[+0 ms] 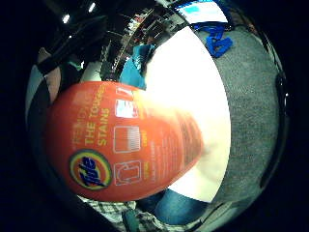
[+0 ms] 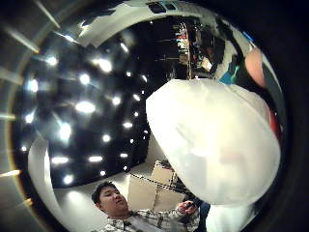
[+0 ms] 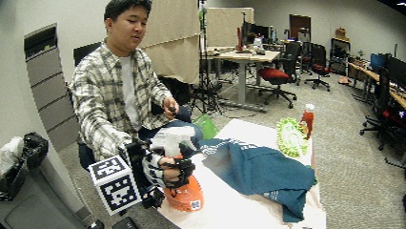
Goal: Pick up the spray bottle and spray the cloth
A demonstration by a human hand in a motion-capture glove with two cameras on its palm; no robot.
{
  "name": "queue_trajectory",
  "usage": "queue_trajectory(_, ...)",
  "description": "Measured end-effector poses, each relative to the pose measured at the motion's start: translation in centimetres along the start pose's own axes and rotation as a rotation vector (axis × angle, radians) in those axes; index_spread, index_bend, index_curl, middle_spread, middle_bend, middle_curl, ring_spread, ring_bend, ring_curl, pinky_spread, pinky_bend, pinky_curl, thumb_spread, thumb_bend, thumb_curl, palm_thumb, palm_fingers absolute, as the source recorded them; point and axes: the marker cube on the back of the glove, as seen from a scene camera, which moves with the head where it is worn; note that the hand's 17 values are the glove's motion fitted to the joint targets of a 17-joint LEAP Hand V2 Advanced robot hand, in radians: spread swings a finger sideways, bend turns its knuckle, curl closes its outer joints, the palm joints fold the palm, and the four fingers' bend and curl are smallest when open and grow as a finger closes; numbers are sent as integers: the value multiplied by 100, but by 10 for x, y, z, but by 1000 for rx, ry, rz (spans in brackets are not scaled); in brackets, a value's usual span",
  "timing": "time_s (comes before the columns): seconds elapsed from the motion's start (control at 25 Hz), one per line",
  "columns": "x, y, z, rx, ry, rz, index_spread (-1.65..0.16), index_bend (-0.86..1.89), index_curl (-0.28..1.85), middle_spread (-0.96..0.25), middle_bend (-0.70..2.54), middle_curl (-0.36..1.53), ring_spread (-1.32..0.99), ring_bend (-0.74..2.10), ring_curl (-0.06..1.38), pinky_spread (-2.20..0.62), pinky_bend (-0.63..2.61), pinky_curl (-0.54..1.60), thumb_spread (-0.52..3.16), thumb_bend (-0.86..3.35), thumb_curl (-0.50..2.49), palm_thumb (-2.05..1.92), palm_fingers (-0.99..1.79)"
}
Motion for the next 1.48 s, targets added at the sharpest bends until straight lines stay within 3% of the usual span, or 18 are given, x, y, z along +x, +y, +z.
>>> queue_trajectory(0.28, -11, -1, -1, -13, 92, -7, -25, 34, 40, -12, 41, 45, -18, 45, 37, -1, 15, 28, 53, 10, 60, 110, 117)
queue_trajectory(0.84, -13, -9, -2, 86, 148, 14, -27, 41, 49, -17, 53, 51, -23, 53, 44, -10, 22, 32, 14, -1, 67, 110, 133)
queue_trajectory(1.48, -79, -18, 26, -89, 355, -33, -26, 43, 55, -16, 57, 53, -23, 56, 47, -12, 25, 36, -5, -2, 71, 110, 131)
